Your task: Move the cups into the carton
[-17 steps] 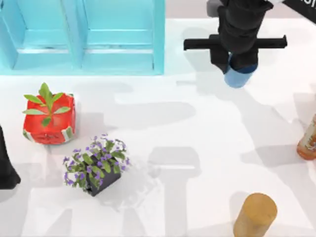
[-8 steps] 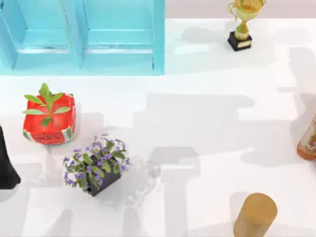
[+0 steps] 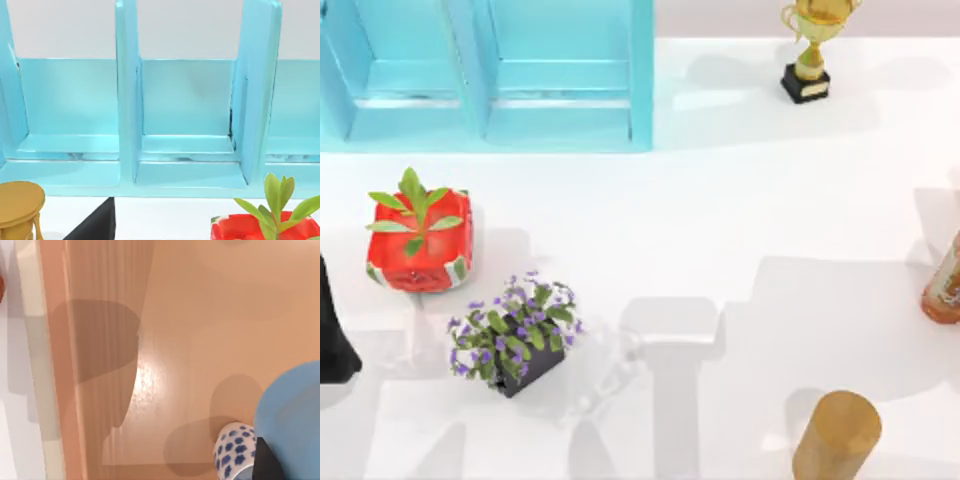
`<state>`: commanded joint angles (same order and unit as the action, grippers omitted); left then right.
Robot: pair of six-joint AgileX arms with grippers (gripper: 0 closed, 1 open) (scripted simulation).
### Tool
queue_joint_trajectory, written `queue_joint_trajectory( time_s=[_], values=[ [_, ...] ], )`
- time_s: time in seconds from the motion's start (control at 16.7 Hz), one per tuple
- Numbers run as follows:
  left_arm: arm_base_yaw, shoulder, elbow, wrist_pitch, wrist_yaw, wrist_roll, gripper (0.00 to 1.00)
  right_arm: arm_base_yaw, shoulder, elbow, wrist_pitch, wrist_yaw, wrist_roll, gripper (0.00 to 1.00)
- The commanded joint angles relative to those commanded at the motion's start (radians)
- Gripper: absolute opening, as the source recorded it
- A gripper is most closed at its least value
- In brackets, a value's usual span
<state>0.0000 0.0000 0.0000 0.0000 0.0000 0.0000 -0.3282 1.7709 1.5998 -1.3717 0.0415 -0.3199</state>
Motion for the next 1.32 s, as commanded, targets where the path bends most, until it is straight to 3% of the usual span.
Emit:
queue_joint_trajectory(
  time_s=[0.96,1.32],
  values=[
    [0.000,0.000,0.000,0.000,0.000,0.000,1.00,-0.028,0.028,-0.220,0.249,-0.001,-0.028,0.00],
    [0.000,0.000,0.000,0.000,0.000,0.000,1.00,-0.028,0.028,-0.220,0.249,-0.001,-0.028,0.45]
  ],
)
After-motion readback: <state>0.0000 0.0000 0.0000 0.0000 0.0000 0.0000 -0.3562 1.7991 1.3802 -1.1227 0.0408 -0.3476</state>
